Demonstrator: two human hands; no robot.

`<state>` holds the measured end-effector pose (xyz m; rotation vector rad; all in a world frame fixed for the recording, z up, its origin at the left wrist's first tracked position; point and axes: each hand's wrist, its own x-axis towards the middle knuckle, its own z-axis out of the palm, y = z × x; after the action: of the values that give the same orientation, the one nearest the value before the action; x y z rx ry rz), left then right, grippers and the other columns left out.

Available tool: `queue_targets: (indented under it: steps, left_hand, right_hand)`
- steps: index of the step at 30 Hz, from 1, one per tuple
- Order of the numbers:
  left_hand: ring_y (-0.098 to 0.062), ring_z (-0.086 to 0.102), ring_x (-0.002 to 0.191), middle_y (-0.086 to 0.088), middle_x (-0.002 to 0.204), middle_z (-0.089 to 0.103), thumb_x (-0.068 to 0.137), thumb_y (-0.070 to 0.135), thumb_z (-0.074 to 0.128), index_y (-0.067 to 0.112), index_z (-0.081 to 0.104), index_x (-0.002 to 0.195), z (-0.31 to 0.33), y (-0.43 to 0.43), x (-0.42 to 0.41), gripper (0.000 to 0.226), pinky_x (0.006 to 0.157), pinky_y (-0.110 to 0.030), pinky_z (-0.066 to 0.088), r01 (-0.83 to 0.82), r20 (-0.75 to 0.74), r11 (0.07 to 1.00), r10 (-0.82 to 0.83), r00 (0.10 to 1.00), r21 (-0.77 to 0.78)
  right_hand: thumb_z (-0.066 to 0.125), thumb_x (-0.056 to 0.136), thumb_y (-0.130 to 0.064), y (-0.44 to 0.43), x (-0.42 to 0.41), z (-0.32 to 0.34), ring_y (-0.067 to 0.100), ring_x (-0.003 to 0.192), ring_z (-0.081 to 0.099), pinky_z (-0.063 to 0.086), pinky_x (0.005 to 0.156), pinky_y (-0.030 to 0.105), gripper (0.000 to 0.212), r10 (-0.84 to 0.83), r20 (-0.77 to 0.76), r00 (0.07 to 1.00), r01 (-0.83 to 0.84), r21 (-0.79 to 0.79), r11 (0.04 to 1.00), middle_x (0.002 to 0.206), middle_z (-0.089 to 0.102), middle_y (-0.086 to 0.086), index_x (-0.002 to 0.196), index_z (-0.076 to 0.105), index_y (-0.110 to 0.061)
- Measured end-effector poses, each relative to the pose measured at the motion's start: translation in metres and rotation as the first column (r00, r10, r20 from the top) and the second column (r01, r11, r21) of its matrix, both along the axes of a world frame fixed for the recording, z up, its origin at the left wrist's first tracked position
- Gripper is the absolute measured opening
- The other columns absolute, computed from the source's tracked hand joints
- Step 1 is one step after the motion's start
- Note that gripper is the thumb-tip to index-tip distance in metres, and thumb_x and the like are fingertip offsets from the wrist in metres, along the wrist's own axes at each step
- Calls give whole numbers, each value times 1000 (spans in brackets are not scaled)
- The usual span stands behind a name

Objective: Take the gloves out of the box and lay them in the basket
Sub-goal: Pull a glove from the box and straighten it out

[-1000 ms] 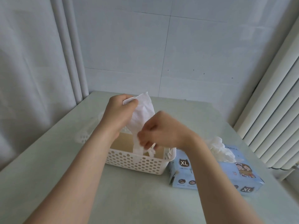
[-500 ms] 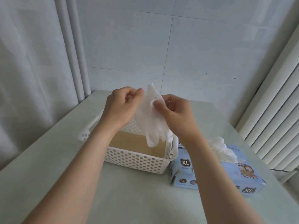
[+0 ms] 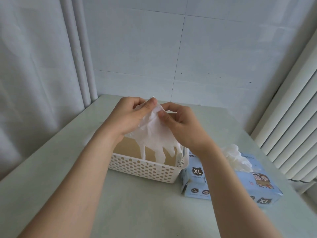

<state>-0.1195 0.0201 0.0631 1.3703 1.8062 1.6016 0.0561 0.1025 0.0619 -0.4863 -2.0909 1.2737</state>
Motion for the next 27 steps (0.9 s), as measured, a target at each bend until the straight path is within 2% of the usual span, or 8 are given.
queue_targets:
  steps: [2, 6, 9, 13, 17, 20, 23, 27]
  left_hand:
    - [-9, 60, 71, 0, 77, 68, 93, 62, 68, 19, 75, 90, -2, 2, -2, 44, 69, -33, 45, -30, -53, 998, 33, 998, 55]
    - [-11, 61, 73, 9, 79, 69, 97, 47, 72, 20, 70, 90, 1, 3, 0, 28, 63, -22, 42, -224, -306, 954, 278, 911, 199]
    - [-12, 64, 76, 9, 81, 72, 96, 42, 74, 21, 71, 91, 3, 3, -1, 22, 68, -27, 47, -297, -388, 920, 380, 840, 257]
    - [-8, 63, 63, 6, 68, 71, 97, 45, 72, 22, 69, 87, 7, -1, -4, 25, 60, -18, 43, -260, -302, 944, 313, 900, 203]
    - [-4, 51, 52, 12, 59, 60, 100, 45, 67, 22, 65, 94, 7, -3, -11, 24, 48, -15, 36, -217, -168, 975, 223, 960, 57]
    - [-14, 62, 68, 4, 77, 64, 103, 43, 62, 20, 63, 101, -1, -7, -24, 24, 51, -25, 47, -213, -189, 972, 192, 963, -100]
    - [-30, 66, 82, -13, 98, 66, 107, 39, 56, 8, 60, 102, -20, -9, -34, 32, 69, -43, 57, -320, -418, 883, 162, 894, -342]
    - [-32, 55, 89, -13, 115, 62, 108, 39, 51, 12, 55, 111, -46, -7, -45, 27, 79, -42, 48, -478, -589, 732, 129, 798, -487]
  right_hand:
    - [55, 111, -23, -1, 1, 1, 44, 87, 75, 60, 75, 55, 20, -6, 2, 1000, 6, -13, 1000, 96, 81, 13, 117, 72, -13]
    - [66, 103, -14, 5, 5, 3, 25, 72, 77, 62, 65, 38, 13, -52, 130, 990, 56, -33, 998, 85, 81, 8, 114, 73, -17]
    - [61, 92, -1, 9, 9, 2, 23, 68, 76, 61, 64, 36, 21, -92, 270, 958, 101, -20, 995, 78, 80, 9, 101, 77, -12]
    - [57, 84, -2, 15, 8, 1, 21, 58, 57, 46, 63, 31, 17, -223, 206, 953, 245, -89, 965, 61, 64, 6, 74, 71, 0]
    - [55, 83, -4, 15, 7, 3, 23, 65, 46, 36, 59, 31, 18, -236, 129, 963, 258, -198, 946, 69, 53, 11, 84, 64, 12]
    - [60, 86, -11, 12, -1, 0, 20, 60, 56, 45, 59, 30, 19, -279, 209, 937, 300, -73, 951, 68, 68, 8, 87, 78, -4]
    - [66, 88, -15, 13, -15, -10, 5, 58, 65, 50, 56, 18, 15, -353, 331, 875, 289, 229, 930, 70, 77, -2, 91, 80, -22]
    - [64, 90, -13, 11, -36, -34, 18, 89, 70, 61, 79, 38, 26, -459, 443, 770, 200, 515, 833, 88, 73, -4, 110, 75, -26]
